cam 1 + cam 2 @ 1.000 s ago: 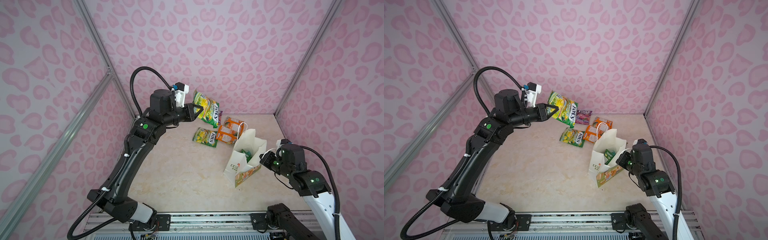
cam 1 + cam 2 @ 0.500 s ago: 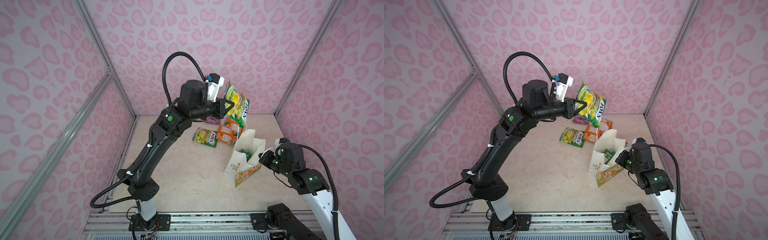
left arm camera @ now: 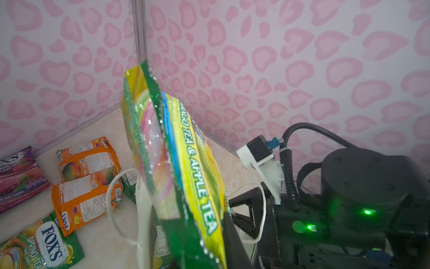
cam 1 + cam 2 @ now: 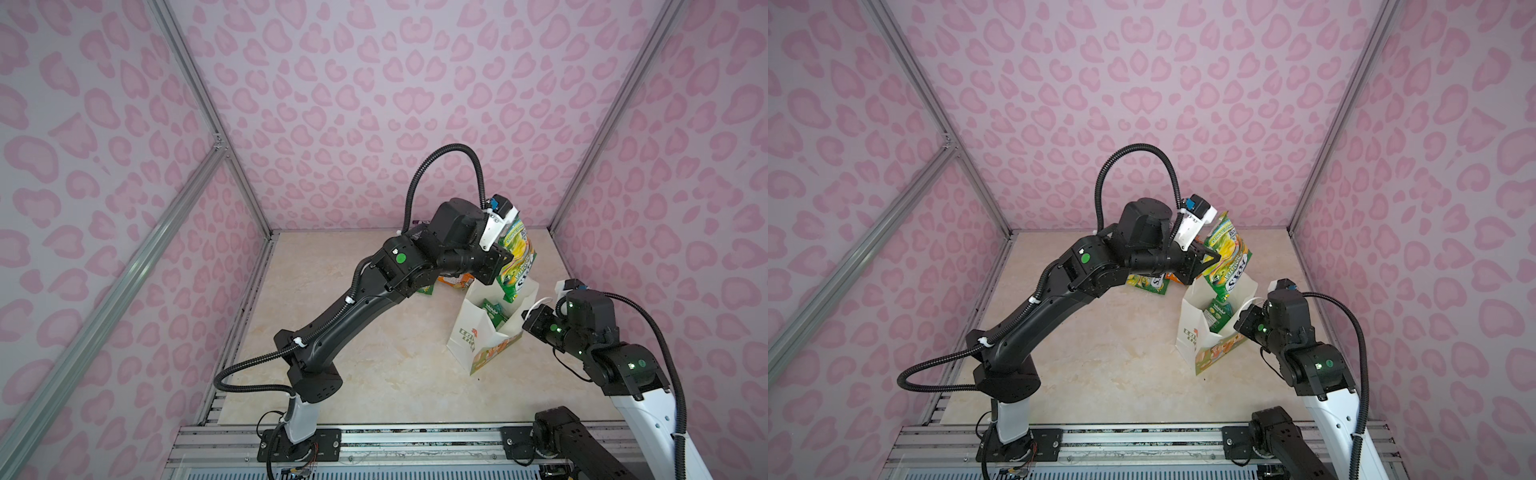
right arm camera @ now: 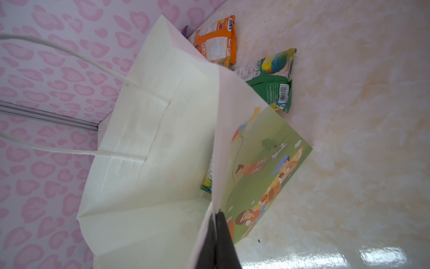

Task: Place the snacks into the paper bag
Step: Place the snack in the paper bag.

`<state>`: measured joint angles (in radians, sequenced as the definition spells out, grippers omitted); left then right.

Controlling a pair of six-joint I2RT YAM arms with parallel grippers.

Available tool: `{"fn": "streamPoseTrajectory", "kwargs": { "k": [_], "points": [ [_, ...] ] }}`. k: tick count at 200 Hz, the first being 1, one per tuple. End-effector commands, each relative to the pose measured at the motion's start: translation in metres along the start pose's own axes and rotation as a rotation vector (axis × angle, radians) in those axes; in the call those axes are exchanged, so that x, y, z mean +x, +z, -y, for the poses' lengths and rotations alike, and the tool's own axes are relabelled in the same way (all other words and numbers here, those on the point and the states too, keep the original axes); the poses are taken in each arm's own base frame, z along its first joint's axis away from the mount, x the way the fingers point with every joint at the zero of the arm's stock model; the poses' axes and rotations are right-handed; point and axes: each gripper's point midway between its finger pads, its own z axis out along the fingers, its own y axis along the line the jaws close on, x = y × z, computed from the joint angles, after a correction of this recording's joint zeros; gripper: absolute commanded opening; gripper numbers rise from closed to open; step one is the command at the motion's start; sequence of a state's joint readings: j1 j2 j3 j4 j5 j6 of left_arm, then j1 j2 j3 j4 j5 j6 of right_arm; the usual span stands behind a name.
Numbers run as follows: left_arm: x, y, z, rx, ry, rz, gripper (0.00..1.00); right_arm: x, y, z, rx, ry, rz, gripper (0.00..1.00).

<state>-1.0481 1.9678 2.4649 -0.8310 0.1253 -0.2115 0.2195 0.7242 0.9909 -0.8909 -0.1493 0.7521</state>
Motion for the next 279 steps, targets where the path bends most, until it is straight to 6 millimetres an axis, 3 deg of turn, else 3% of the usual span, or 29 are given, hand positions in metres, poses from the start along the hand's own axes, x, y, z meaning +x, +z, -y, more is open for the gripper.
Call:
{"fn": "streamPoseTrajectory", "kwargs": {
  "k": [1, 37, 122, 150, 184, 215, 239, 279],
  "points": [
    [0.008, 0.011, -0.005, -0.072, 0.086, -0.019, 0.15, -0.002, -0.004, -0.001, -0.004, -0.001, 0.01, 0.0],
    [0.04, 0.034, -0.006, -0.114, 0.124, -0.103, 0.14, -0.001, -0.007, 0.002, 0.002, 0.003, 0.017, 0.0],
    [0.095, 0.056, -0.015, -0.159, 0.099, -0.233, 0.12, -0.005, -0.009, 0.002, 0.009, -0.003, 0.031, 0.0],
    [0.106, 0.066, -0.008, -0.123, 0.084, -0.259, 0.12, -0.005, -0.007, 0.0, 0.0, -0.002, 0.027, 0.0],
    [0.114, 0.078, 0.014, -0.048, 0.1, -0.272, 0.12, -0.004, -0.006, 0.0, -0.002, -0.002, 0.024, 0.0],
    [0.128, 0.09, 0.015, -0.046, 0.091, -0.31, 0.13, -0.004, -0.008, 0.001, -0.003, -0.002, 0.029, 0.0],
    [0.137, 0.096, 0.014, -0.048, 0.079, -0.337, 0.16, -0.004, -0.009, 0.001, -0.001, -0.005, 0.033, 0.0],
    [0.136, 0.094, 0.019, -0.033, 0.055, -0.336, 0.35, -0.003, -0.008, 0.003, 0.001, -0.005, 0.03, 0.0]
  ]
}}
